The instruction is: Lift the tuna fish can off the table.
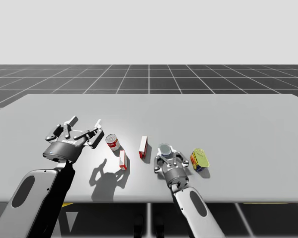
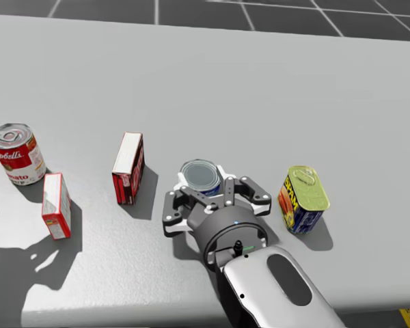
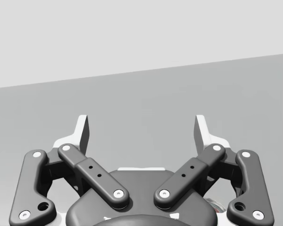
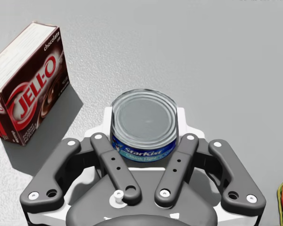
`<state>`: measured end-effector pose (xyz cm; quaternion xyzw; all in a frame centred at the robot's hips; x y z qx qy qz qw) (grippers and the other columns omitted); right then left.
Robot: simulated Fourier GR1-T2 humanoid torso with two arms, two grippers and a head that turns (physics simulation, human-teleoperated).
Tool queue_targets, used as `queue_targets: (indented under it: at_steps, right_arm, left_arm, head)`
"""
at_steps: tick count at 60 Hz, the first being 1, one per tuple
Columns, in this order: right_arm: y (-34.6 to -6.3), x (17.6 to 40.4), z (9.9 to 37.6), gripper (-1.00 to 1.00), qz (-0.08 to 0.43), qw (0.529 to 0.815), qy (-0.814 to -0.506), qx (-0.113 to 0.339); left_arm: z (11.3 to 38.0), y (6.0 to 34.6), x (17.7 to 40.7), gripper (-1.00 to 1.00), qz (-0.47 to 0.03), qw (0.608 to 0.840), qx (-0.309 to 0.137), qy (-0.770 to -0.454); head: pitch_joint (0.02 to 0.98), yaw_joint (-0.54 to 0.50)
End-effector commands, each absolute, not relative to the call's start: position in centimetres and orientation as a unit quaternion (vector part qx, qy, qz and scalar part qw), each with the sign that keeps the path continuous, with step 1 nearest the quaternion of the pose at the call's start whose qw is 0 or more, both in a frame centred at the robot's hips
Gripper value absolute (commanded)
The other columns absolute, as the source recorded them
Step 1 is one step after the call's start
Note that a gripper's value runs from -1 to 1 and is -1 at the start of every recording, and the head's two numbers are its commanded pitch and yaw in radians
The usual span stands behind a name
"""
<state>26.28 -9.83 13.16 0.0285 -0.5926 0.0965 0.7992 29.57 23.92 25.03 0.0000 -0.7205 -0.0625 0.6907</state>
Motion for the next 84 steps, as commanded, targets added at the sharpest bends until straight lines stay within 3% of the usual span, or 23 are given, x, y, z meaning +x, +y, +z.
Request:
queue_targets:
  at_steps: [1,21,39,69,84]
  right_arm:
    - [-10.2,26.0,11.7,0.81,0.075,0.815,-0.574,0.005]
    - [-10.4,25.9,11.5,0.89,0.076,0.811,-0.58,-0.002]
    - [-10.4,25.8,11.7,0.98,0.071,0.804,-0.59,-0.005]
    - [-11.3,26.6,20.0,1.0,0.055,0.731,-0.68,-0.018]
    - [-11.7,26.4,25.9,1.0,0.027,0.673,-0.739,-0.006]
  left_arm:
    - [25.0,23.9,29.6,-1.0,-0.063,0.69,0.001,-0.721]
    - [25.0,23.8,29.5,-1.0,-0.064,0.691,0.0,-0.72]
    - [24.9,23.8,29.5,-1.0,-0.064,0.691,0.0,-0.72]
    - [25.0,23.9,29.5,-1.0,-0.062,0.69,0.0,-0.721]
    - [25.0,23.9,29.5,-1.0,-0.059,0.689,0.0,-0.722]
  head:
    - [0.792,-0.15]
    - [0.524,-0.15]
    - [0.456,-0.14]
    - [0.475,-0.14]
    - [0.475,-0.15]
